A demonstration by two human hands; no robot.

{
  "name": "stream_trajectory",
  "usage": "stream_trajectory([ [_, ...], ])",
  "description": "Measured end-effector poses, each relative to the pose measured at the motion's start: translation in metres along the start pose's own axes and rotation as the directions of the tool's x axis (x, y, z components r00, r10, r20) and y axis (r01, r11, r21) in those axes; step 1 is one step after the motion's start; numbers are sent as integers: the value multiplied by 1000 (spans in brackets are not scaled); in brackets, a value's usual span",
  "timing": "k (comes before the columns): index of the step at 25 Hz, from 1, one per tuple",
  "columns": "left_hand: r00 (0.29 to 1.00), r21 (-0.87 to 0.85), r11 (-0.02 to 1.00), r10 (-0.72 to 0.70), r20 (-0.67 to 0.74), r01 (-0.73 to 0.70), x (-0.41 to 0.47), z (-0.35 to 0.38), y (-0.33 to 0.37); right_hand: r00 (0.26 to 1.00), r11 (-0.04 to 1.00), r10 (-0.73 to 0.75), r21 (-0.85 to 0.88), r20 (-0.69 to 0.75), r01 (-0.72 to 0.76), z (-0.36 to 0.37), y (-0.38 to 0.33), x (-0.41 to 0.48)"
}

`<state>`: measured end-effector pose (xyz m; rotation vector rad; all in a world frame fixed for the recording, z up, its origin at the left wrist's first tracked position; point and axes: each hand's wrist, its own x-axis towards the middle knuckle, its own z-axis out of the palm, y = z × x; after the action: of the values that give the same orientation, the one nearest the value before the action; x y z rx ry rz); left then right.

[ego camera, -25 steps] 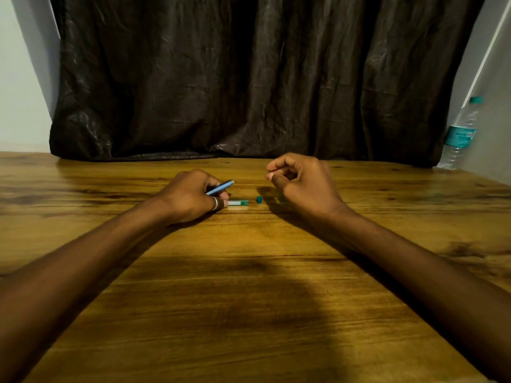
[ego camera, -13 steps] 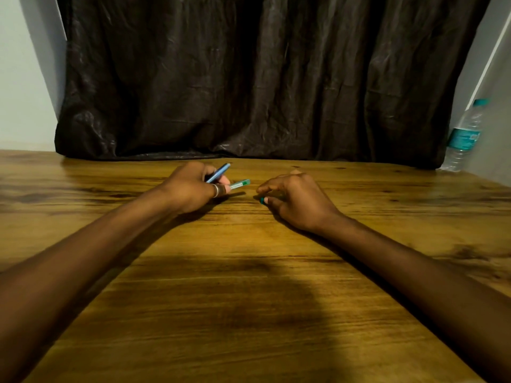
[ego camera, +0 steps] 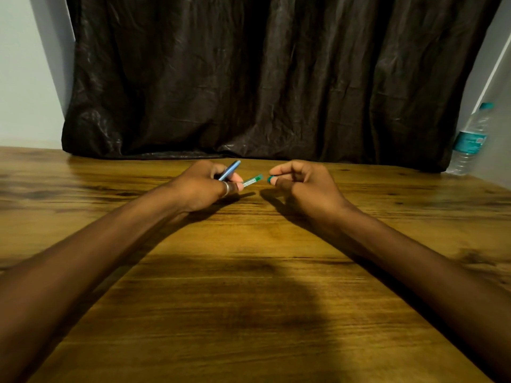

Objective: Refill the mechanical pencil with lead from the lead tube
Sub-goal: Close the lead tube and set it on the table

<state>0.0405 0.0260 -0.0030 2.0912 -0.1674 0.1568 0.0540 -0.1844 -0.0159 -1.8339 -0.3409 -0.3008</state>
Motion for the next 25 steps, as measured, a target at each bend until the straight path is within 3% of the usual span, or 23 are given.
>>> stream_trajectory([
  [6,1000,-17,1000,22,20,-21,-3,3,3,1000,996,-9,85,20,7,-2,-12,-8],
  [14,998,-3,999,38,52,-38,-5,2,5,1000,999,-1,-52,-9,0,-1,-10,-7],
  [25,994,-12,996,91,64,-91,5,2,-5,999,998,41,38,9,-41,0,-10,-7],
])
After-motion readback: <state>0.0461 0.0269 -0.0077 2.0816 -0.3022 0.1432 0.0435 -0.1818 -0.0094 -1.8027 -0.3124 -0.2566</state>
